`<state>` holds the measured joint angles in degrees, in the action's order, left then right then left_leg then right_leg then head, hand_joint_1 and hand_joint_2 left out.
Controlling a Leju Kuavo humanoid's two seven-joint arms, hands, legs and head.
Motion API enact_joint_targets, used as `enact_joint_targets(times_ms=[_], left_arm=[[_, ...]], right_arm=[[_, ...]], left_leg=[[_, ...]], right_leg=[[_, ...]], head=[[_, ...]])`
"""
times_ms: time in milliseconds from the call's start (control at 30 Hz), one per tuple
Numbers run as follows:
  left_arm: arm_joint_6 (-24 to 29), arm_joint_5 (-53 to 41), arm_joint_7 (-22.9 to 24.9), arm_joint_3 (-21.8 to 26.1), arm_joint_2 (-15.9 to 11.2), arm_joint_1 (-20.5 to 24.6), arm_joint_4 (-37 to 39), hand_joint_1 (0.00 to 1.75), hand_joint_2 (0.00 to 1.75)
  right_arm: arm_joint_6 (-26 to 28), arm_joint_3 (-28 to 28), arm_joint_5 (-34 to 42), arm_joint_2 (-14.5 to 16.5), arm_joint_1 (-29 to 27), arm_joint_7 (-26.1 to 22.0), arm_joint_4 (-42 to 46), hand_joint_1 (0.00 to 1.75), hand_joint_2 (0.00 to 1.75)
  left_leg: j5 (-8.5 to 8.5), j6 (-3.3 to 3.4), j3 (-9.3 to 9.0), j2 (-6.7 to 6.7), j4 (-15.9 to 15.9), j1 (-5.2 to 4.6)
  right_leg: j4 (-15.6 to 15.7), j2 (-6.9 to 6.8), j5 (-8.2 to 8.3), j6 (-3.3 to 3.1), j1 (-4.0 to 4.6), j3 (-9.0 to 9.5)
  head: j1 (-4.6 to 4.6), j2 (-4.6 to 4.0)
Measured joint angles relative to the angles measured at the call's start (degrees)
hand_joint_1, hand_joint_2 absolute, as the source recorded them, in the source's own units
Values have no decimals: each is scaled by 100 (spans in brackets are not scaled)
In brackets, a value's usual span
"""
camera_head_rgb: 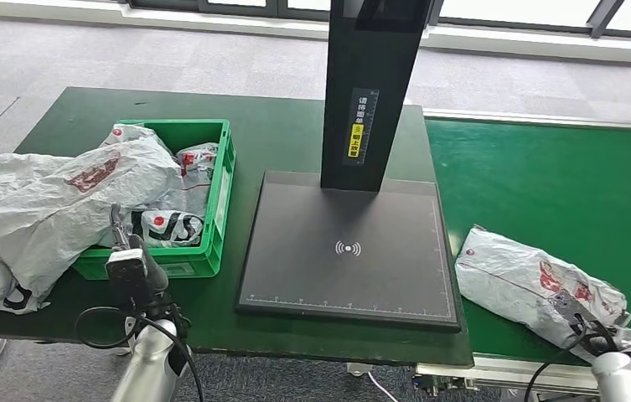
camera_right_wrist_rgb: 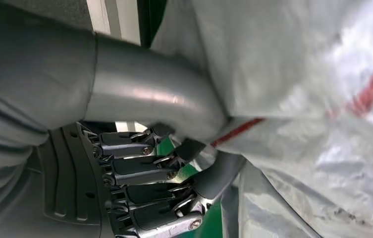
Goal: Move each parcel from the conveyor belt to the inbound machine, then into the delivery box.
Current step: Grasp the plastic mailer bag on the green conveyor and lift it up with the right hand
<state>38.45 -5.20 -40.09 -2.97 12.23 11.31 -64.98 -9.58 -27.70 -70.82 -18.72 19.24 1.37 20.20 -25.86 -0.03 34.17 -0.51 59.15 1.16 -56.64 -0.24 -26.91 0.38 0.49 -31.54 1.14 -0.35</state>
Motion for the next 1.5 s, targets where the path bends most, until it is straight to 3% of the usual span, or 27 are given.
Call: enact_joint_targets(times_ms=[367,533,733,933,1067,1200,1233,1333,1367,1500], left_arm=[[-71,16,119,-22,-16,-2,41,0,0],[-47,94,150,-26,-71,-156,-70,0,0],[-45,96,160,-26,-128,-345,-284,0,0],[37,96,177,-19,-168,-656,-620,0,0],[15,116,160,22,-170,-798,-768,0,0],[-36,194,92,54,-175,-835,-787,0,0],[-43,202,84,63,-176,-835,-787,0,0],[-73,215,63,75,-178,-834,-786,0,0],[-85,221,56,76,-179,-831,-782,0,0],[-137,261,48,77,-185,-814,-755,0,0]], right_arm=[[54,101,-59,9,-35,2,0,175,175],[1021,216,-188,125,10,-101,0,175,175],[1333,287,-195,224,92,-126,0,175,175],[3017,245,741,427,205,-1416,299,175,175],[3179,283,1777,676,55,-2175,1417,175,175],[3280,577,2349,917,-310,-2335,2560,175,175],[3305,645,2398,959,-378,-2345,2759,143,175],[3362,820,2374,1031,-511,-2171,3139,12,175],[3377,889,2262,1037,-532,-1989,3192,0,175],[3387,1107,1706,1033,-525,-1209,3140,0,175]], left_leg=[[-8,-3,-9,20,0,5],[-7,-3,0,23,-2,-6],[-7,-2,13,30,-2,-10],[9,14,57,37,-3,-61],[21,23,72,10,-3,-72],[21,18,83,1,-4,-72],[21,16,85,3,-5,-72],[20,15,86,6,-5,-72],[20,15,86,6,-5,-72],[20,15,87,9,-5,-74]], right_leg=[[1,22,1,-3,6,4],[-4,29,7,0,14,4],[-5,39,11,2,10,-6],[-45,42,22,15,-39,-75],[-55,19,19,16,-50,-93],[-65,10,11,11,-50,-104],[-66,12,10,11,-50,-108],[-66,14,9,9,-51,-113],[-66,14,9,9,-51,-113],[-66,15,9,9,-53,-114]], head=[[2,0],[0,0],[0,0],[-1,0],[1,1],[0,0],[0,0],[0,0],[0,0],[0,0]])
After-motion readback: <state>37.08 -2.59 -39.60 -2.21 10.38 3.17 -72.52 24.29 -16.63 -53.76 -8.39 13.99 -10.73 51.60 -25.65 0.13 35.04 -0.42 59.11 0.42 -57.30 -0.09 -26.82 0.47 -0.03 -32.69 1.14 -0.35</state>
